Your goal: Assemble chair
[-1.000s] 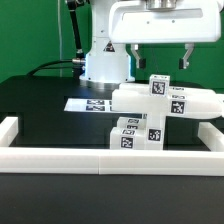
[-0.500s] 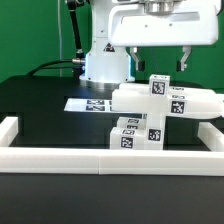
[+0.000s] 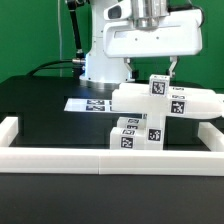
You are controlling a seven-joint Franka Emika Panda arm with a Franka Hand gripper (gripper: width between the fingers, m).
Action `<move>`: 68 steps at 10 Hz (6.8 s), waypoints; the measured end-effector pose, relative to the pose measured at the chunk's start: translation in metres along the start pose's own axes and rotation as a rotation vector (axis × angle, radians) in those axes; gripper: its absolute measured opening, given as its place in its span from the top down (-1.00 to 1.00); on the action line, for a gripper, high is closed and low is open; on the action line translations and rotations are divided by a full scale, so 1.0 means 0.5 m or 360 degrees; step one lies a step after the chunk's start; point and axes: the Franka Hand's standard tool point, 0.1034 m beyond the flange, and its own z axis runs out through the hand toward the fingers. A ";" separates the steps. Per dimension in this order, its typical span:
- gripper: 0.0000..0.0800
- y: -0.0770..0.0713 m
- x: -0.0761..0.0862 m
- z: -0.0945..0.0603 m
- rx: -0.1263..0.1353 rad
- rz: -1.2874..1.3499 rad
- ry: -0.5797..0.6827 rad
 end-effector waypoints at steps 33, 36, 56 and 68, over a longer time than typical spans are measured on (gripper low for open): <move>-0.62 0.035 -0.024 0.138 -0.0211 0.0014 0.0092; -0.62 0.029 -0.021 0.138 -0.0207 0.0019 0.0098; 0.01 0.031 -0.015 0.156 -0.0233 0.0020 0.0097; 0.01 -0.017 -0.007 0.006 -0.0073 -0.0016 -0.0083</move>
Offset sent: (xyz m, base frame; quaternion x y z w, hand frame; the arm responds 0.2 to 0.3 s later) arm -0.0207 0.0216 -0.0314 -0.0021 0.0193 0.0245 0.9995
